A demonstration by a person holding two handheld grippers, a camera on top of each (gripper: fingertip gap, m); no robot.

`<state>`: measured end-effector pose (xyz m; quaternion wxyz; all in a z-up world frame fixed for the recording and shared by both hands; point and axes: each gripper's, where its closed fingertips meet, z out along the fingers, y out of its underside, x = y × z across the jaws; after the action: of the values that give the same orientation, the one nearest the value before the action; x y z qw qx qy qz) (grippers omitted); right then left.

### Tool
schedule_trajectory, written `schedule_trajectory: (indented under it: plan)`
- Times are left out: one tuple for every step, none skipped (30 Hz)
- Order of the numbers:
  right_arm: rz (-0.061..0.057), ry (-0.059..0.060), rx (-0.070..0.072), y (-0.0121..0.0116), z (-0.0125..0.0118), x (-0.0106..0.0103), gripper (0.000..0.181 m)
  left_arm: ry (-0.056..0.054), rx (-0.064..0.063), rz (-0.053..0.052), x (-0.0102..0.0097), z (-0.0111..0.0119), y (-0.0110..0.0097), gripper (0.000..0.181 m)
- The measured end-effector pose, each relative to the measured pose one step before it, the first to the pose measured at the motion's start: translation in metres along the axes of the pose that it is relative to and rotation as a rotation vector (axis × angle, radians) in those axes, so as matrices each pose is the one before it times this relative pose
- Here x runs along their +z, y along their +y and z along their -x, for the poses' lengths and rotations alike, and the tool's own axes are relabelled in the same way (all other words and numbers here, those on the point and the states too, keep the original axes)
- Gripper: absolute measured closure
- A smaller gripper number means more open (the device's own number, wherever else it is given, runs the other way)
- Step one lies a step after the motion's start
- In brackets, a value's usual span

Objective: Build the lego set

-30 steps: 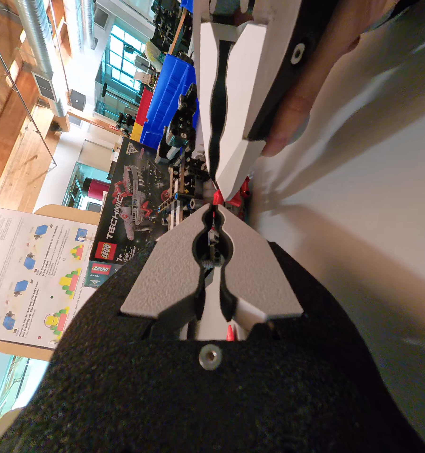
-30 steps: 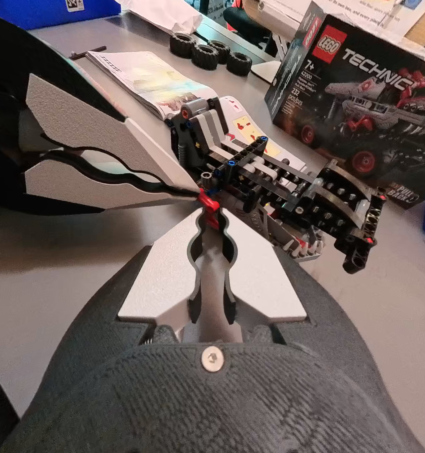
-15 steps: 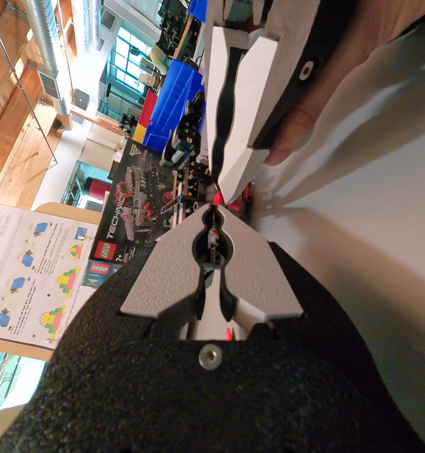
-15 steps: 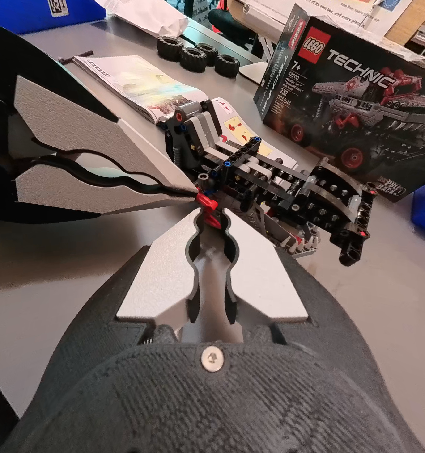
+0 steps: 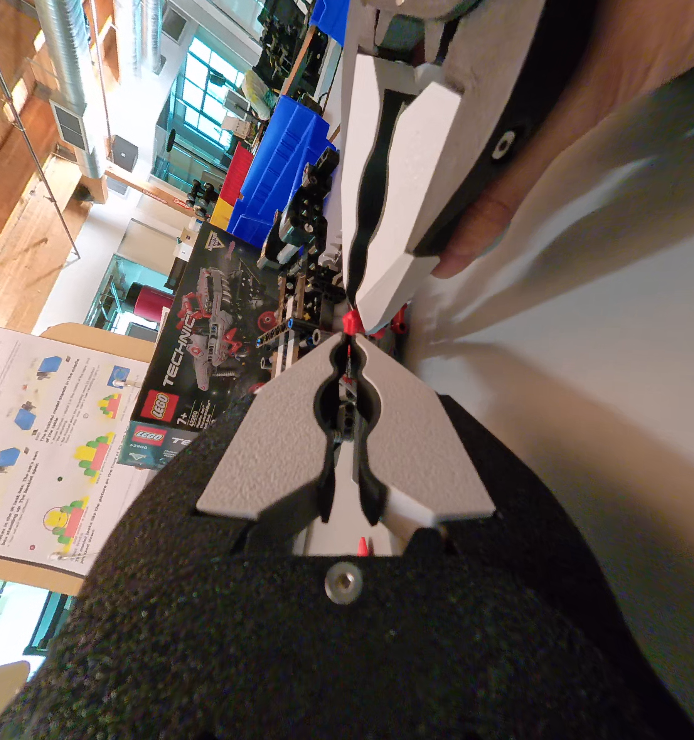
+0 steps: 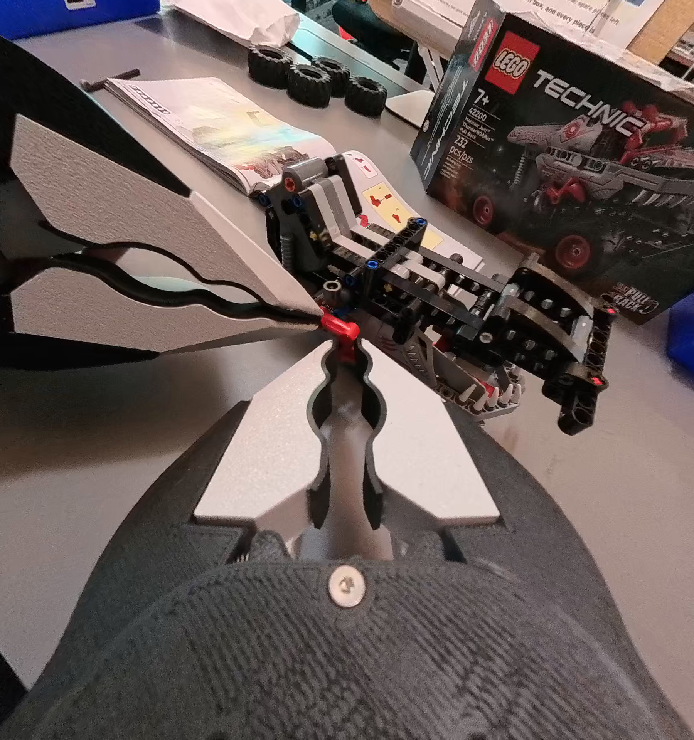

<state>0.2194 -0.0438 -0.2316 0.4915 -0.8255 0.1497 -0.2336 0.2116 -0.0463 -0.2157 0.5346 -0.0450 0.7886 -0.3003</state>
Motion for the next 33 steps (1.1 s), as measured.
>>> schedule_trajectory:
  plan:
    - [-0.0018, 0.0068, -0.0051, -0.00040, -0.00024, 0.00030, 0.175, -0.0015, 0.0016, 0.0009, -0.00024, -0.00005, 0.00059, 0.181]
    - [-0.0012, 0.0059, -0.0023, -0.00036, -0.00034, 0.00035, 0.175, 0.0052, 0.0026, 0.0031, 0.00009, -0.00087, 0.00112, 0.181]
    - [0.0059, -0.0002, -0.0004, 0.00071, 0.00013, 0.00051, 0.175, 0.0070, 0.0006, 0.0068, 0.00015, -0.00102, 0.00168, 0.181]
    - [0.0091, -0.0018, 0.0029, 0.00108, 0.00016, 0.00092, 0.175, 0.0060, -0.0010, 0.0051, 0.00014, -0.00074, 0.00150, 0.181]
    - [0.0098, -0.0003, 0.0083, 0.00103, 0.00024, 0.00072, 0.175, 0.0036, -0.0031, 0.0010, -0.00065, 0.00003, 0.00046, 0.180]
    - [0.0112, -0.0017, 0.0053, 0.00152, 0.00033, 0.00061, 0.176, -0.0038, -0.0086, -0.0035, -0.00162, 0.00165, -0.00067, 0.177]
    - [0.0088, 0.0054, 0.0067, 0.00121, -0.00101, 0.00027, 0.176, -0.0086, -0.0144, -0.0093, -0.00245, 0.00324, -0.00153, 0.174]
    - [-0.0024, 0.0090, 0.0060, -0.00023, -0.00173, -0.00026, 0.176, -0.0134, -0.0187, -0.0107, -0.00259, 0.00490, -0.00146, 0.171]
    - [-0.0054, 0.0038, 0.0044, -0.00066, -0.00089, -0.00062, 0.176, -0.0104, -0.0187, -0.0112, -0.00271, 0.00575, -0.00142, 0.168]
    - [-0.0040, 0.0031, 0.0025, -0.00043, -0.00065, -0.00047, 0.176, -0.0024, -0.0225, -0.0062, -0.00254, 0.00626, -0.00041, 0.165]
    - [-0.0060, 0.0068, -0.0002, -0.00072, -0.00082, -0.00060, 0.176, 0.0079, -0.0363, 0.0017, -0.00185, 0.00682, 0.00066, 0.161]
    - [-0.0065, 0.0031, -0.0021, -0.00084, -0.00005, -0.00072, 0.176, 0.0226, -0.0537, 0.0085, -0.00086, 0.00653, 0.00142, 0.149]
    - [-0.0040, 0.0003, 0.0027, -0.00067, -0.00004, -0.00035, 0.176, 0.0418, -0.0602, 0.0055, -0.00065, 0.00500, 0.00052, 0.133]
    - [-0.0015, -0.0008, 0.0045, -0.00031, 0.00002, 0.00005, 0.176, 0.0487, -0.0598, 0.0026, 0.00018, 0.00410, -0.00042, 0.119]
    - [0.0020, -0.0021, 0.0031, 0.00021, 0.00015, 0.00021, 0.176, 0.0313, -0.0559, 0.0043, 0.00103, 0.00614, -0.00039, 0.110]
    - [0.0060, -0.0013, 0.0006, 0.00075, 0.00024, 0.00048, 0.176, 0.0414, -0.0370, 0.0136, 0.00212, 0.00378, 0.00070, 0.102]
    - [0.0042, 0.0032, -0.0016, 0.00047, -0.00025, 0.00051, 0.176, 0.0811, -0.0179, 0.0368, 0.00264, -0.00278, 0.00356, 0.101]
    - [0.0011, 0.0050, -0.0025, 0.00002, -0.00035, 0.00015, 0.176, 0.0731, -0.0103, 0.0496, 0.00300, -0.00242, 0.00434, 0.098]
    - [0.0005, 0.0031, -0.0025, 0.00002, -0.00006, 0.00023, 0.176, 0.0385, 0.0055, 0.0467, 0.00301, 0.00183, 0.00291, 0.093]
    - [-0.0011, 0.0055, -0.0021, -0.00022, -0.00041, -0.00007, 0.176, 0.0602, 0.0268, 0.0449, 0.00292, -0.00150, 0.00312, 0.094]
    - [-0.0061, 0.0090, -0.0024, -0.00092, -0.00084, -0.00049, 0.176, 0.0656, 0.0110, 0.0534, 0.00386, -0.00145, 0.00448, 0.094]
    - [-0.0073, 0.0111, -0.0011, -0.00105, -0.00110, -0.00049, 0.176, 0.0456, -0.0116, 0.0597, 0.00430, 0.00198, 0.00469, 0.091]
    - [-0.0014, 0.0087, -0.0020, -0.00022, -0.00082, -0.00019, 0.176, 0.0642, -0.0142, 0.0544, 0.00354, -0.00144, 0.00372, 0.091]
    - [0.0013, 0.0059, -0.0032, 0.00014, -0.00041, 0.00009, 0.176, 0.0726, -0.0105, 0.0561, 0.00269, -0.00393, 0.00357, 0.094]
    - [0.0003, 0.0060, -0.0027, -0.00004, -0.00039, -0.00001, 0.176, 0.0339, -0.0022, 0.0417, 0.00215, 0.00015, 0.00112, 0.096]
    - [0.0007, 0.0056, -0.0014, 0.00005, -0.00053, 0.00007, 0.176, 0.0274, 0.0045, 0.0215, 0.00205, -0.00040, -0.00099, 0.096]
    - [0.0020, 0.0008, 0.0001, 0.00022, -0.00007, 0.00023, 0.176, 0.0371, -0.0019, 0.0233, 0.00210, -0.00226, -0.00055, 0.103]
    - [0.0000, -0.0030, 0.0039, -0.00015, 0.00019, 0.00016, 0.176, 0.0132, -0.0092, 0.0234, 0.00190, 0.00035, -0.00079, 0.105]
    - [-0.0014, -0.0024, 0.0040, -0.00025, 0.00008, 0.00006, 0.176, 0.0007, 0.0026, 0.0228, 0.00163, 0.00043, -0.00018, 0.107]
    - [-0.0007, 0.0013, 0.0012, -0.00010, -0.00031, -0.00006, 0.176, 0.0050, 0.0090, 0.0313, 0.00154, -0.00088, 0.00170, 0.108]
    - [0.0002, 0.0005, 0.0003, -0.00002, 0.00000, 0.00006, 0.176, -0.0115, 0.0085, 0.0330, 0.00130, 0.00149, 0.00212, 0.110]
    - [-0.0009, -0.0006, 0.0013, -0.00021, -0.00007, -0.00009, 0.176, -0.0201, 0.0104, 0.0140, 0.00123, 0.00227, -0.00008, 0.113]
    - [0.0003, 0.0014, 0.0013, 0.00003, -0.00026, 0.00010, 0.176, -0.0195, 0.0038, 0.0075, 0.00054, 0.00166, -0.00038, 0.115]
